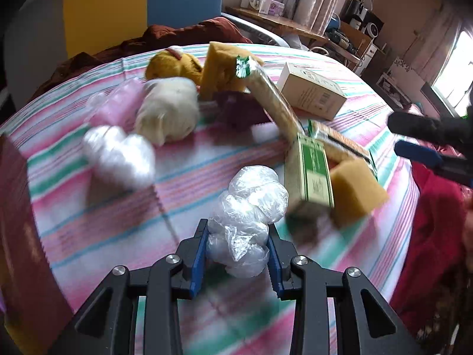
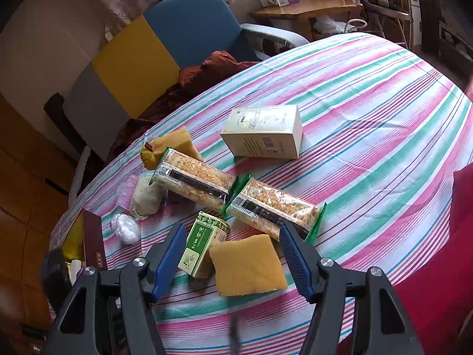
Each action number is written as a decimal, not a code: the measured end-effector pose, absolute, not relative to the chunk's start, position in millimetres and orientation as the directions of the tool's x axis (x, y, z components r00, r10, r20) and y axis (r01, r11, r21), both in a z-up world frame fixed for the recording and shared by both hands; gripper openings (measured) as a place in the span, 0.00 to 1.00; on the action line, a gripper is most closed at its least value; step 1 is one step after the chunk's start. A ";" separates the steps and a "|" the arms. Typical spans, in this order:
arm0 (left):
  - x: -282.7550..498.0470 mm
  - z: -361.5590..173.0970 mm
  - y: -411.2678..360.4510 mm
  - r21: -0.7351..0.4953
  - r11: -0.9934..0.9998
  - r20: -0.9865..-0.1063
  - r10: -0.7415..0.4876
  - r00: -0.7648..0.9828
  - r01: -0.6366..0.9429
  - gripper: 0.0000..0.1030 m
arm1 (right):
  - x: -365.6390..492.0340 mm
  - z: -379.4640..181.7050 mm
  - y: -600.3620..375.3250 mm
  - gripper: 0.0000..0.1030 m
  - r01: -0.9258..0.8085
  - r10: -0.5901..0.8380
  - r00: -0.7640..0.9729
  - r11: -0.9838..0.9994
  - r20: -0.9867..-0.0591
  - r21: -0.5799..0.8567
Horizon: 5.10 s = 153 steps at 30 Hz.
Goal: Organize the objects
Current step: 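Grasp the wrapped white bundle with left while right grasps the yellow sponge, then carry the bundle and sponge to the gold tray and open both grippers, then withdraw both grippers from the tray toward the pile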
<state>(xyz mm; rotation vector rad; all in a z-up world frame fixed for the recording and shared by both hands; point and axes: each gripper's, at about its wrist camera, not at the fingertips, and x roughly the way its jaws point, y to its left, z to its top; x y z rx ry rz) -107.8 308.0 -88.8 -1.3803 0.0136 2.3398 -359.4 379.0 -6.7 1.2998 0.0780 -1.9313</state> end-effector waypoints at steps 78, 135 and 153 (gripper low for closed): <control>12.1 -16.4 49.3 -0.169 -0.948 -0.726 -0.065 -0.684 0.270 0.35 | -138.1 17.8 177.7 0.54 0.950 -0.524 0.181 -0.126 -0.833 0.285; 54.9 8.7 63.5 -0.013 -0.926 -0.639 -0.283 -0.715 0.378 0.83 | -86.9 15.7 230.5 0.76 0.984 -0.691 -0.124 -0.179 -0.712 0.003; 28.2 8.7 108.8 0.028 -0.970 -0.652 -0.201 -0.731 0.242 0.85 | -157.0 19.9 260.1 0.76 0.945 -0.665 -0.222 -0.328 -0.713 0.012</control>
